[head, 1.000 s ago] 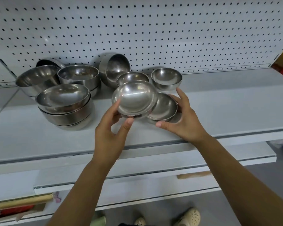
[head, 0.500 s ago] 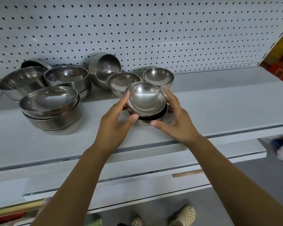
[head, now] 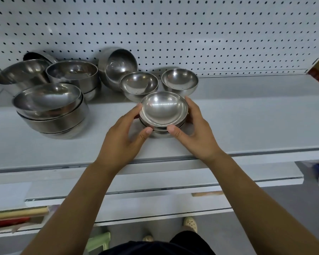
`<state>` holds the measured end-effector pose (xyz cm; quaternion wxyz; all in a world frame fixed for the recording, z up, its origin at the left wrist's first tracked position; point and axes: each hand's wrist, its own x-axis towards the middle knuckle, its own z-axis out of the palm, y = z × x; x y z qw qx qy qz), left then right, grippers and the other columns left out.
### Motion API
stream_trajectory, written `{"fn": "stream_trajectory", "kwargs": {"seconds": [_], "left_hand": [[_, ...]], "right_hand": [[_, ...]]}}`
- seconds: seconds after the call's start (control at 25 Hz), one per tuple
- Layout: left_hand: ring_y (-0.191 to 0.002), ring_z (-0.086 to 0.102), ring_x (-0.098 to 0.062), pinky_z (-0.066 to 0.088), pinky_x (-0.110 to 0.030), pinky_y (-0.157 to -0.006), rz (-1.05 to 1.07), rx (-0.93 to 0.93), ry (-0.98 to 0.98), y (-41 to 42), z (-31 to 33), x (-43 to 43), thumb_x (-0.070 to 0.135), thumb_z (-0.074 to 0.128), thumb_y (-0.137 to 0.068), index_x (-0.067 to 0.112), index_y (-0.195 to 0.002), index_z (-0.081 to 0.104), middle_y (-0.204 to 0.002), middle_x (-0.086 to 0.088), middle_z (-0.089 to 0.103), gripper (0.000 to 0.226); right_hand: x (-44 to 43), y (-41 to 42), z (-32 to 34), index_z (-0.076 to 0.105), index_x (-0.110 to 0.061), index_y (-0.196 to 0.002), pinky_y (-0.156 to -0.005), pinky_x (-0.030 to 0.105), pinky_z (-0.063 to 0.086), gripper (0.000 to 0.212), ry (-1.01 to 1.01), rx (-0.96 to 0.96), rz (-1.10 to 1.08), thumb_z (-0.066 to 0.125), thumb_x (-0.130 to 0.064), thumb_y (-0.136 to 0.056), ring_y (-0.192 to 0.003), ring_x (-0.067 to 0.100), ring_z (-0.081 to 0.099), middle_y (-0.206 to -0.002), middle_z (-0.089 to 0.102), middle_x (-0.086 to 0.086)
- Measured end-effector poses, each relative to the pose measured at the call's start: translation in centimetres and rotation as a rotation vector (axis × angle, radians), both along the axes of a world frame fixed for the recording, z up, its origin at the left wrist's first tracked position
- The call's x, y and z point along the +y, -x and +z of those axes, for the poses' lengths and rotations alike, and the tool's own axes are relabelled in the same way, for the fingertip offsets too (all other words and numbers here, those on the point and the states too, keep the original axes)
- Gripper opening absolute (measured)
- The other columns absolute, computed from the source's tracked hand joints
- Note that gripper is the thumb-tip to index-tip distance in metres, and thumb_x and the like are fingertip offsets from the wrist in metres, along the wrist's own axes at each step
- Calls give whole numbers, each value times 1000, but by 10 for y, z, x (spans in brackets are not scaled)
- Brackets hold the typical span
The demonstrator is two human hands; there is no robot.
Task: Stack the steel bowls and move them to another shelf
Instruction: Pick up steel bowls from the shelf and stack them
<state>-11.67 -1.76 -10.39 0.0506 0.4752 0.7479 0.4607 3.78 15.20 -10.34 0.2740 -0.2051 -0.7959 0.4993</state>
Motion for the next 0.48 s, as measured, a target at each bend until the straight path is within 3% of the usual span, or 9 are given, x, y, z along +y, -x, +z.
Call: {"fn": "stream_trajectory", "kwargs": {"seconds": [0.12,0.28,0.48], "left_hand": [[-135,45,9,37,-15,-112,33,-136,-76,-17,1,3,54,73,-87,35,-154,33,-144,40,43,81],[-141,40,4,35,-16,-114,95,-274,-147,-37,7,21,50,87,-74,44,-154,23,-149,33,40,103],[-135,47,5,41,-11,-105,190,-314,-216,-55,12,48,41,91,-63,41,-151,30,-143,27,49,107]], "right_hand": [[4,-3,-3,33,-37,-155,-108,13,42,80,44,62,-70,64,-65,-88,-135,-7,48,-148,50,-21],[36,1,7,38,-27,-155,-111,26,43,69,109,81,-193,50,-61,-96,-135,4,48,-155,44,-9],[109,35,11,44,-25,-150,-118,41,40,62,-26,-107,-160,63,-52,-98,-143,20,42,-158,35,3]]}}
